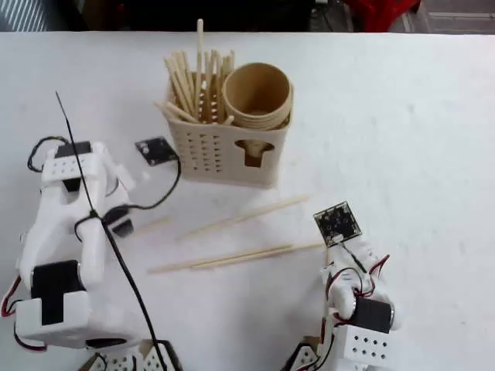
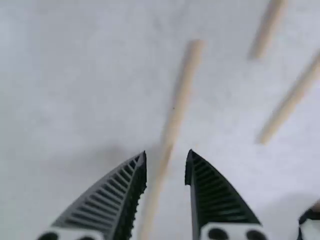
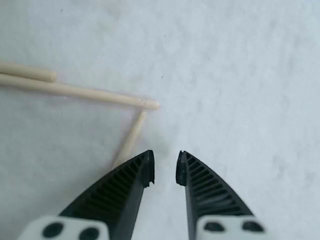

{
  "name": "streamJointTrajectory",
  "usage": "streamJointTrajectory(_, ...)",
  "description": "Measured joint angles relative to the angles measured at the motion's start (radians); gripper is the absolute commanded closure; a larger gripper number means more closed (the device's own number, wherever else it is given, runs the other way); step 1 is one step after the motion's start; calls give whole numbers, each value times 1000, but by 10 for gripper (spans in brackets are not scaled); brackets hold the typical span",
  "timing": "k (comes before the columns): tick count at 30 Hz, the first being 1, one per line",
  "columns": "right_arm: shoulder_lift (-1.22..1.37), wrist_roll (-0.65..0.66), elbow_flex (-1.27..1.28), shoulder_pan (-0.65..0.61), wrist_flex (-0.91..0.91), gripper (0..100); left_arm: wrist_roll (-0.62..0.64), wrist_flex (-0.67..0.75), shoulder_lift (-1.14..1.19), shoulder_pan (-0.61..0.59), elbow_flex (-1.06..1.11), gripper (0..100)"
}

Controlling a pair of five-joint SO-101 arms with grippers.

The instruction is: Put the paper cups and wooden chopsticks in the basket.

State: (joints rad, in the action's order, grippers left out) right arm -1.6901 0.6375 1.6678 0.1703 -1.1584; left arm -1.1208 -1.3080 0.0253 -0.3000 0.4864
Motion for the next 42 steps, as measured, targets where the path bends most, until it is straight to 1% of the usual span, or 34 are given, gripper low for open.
streamJointTrajectory(3, 0, 0, 0, 0, 0, 911, -17, 23, -2, 20, 78, 860)
streamJointTrajectory(7, 0, 0, 0, 2, 0, 911, 2, 157, -2, 21, 135, 860)
streamJointTrajectory(11, 0, 0, 0, 2, 0, 911, 11, 233, -2, 21, 140, 860)
streamJointTrajectory(14, 0, 0, 0, 2, 0, 911, 11, 262, -2, 21, 147, 860)
streamJointTrajectory(21, 0, 0, 0, 2, 0, 912, 14, 299, -20, 63, 219, 860)
streamJointTrajectory(24, 0, 0, 0, 2, 0, 912, 41, 299, -20, 66, 219, 865)
streamJointTrajectory(29, 0, 0, 0, 2, 0, 913, 51, 299, -21, 66, 219, 867)
streamJointTrajectory(31, 0, 0, 0, 2, 0, 913, 51, 299, -21, 66, 219, 904)
streamJointTrajectory(33, 0, 0, 0, 2, 0, 913, 57, 293, -21, 74, 219, 975)
streamJointTrajectory(40, 0, 0, 0, 2, 0, 913, 64, 272, -20, 101, 227, 978)
streamJointTrajectory(42, 0, 0, 0, 2, 0, 913, 64, 242, -23, 101, 210, 978)
